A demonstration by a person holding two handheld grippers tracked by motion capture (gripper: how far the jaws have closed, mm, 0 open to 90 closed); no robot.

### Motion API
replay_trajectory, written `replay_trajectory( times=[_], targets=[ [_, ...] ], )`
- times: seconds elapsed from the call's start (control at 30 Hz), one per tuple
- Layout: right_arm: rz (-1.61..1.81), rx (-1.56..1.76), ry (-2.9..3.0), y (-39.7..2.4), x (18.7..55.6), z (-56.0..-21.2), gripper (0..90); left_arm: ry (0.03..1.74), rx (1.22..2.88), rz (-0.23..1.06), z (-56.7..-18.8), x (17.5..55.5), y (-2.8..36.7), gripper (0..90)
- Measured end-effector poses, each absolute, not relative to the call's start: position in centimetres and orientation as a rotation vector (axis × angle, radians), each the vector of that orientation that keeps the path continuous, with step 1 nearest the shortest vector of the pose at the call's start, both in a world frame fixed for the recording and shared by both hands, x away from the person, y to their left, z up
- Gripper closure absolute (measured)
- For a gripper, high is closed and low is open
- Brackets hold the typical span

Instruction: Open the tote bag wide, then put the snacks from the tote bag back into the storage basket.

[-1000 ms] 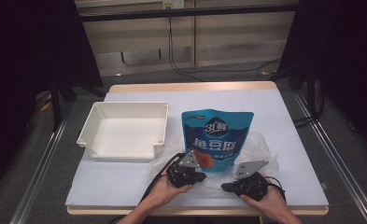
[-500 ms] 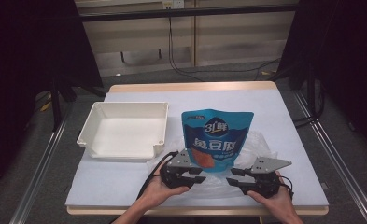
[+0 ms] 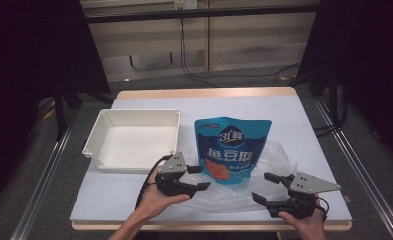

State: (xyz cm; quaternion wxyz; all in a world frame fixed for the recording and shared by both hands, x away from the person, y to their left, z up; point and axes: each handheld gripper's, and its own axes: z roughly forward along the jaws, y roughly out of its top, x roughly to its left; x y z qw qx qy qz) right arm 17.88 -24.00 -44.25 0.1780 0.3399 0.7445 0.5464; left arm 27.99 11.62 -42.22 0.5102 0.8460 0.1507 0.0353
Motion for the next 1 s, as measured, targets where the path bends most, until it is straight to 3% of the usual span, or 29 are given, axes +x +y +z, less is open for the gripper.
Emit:
replay_trajectory(
  times=[0.2,0.4,0.77,1.0],
  targets=[
    [1.506,1.006,2.029,-25.4,16.5,-44.1,14.4,0.428,1.967,0.114,-40.8,28.9,13.4,29.4],
    [1.485,1.023,2.025,-25.7,16.5,-44.1,13.9,0.472,1.951,0.094,-39.8,29.8,14.1,26.4],
    [1.475,1.016,2.061,-25.5,17.0,-44.3,14.8,0.499,1.941,0.138,-38.1,31.2,14.2,26.5],
    [1.449,1.025,2.076,-25.5,17.4,-44.4,15.1,0.41,1.999,0.106,-35.6,31.9,12.8,30.1]
  ],
)
